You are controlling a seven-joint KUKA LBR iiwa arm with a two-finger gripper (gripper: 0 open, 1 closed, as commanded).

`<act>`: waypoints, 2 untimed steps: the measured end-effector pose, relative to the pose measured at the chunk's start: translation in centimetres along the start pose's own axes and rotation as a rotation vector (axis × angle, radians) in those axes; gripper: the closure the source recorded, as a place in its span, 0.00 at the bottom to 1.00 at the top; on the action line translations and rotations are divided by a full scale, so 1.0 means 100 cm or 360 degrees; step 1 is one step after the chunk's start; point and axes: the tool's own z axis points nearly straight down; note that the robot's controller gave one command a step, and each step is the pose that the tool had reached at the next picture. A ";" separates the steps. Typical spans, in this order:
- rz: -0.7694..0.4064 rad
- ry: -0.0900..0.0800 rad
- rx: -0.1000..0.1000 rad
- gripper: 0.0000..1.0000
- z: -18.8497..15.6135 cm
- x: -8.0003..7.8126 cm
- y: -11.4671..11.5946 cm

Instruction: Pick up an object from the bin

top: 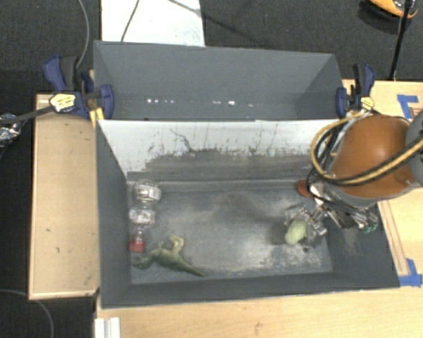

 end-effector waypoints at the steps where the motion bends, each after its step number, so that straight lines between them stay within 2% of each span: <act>1: -0.0004 -0.0003 0.0003 1.00 -0.008 -0.001 -0.001; 2: -0.0004 -0.0010 0.0006 1.00 0.003 0.008 -0.007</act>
Offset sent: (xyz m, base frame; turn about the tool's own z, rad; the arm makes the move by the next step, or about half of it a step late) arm -0.0132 -0.0215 -0.0278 -0.0182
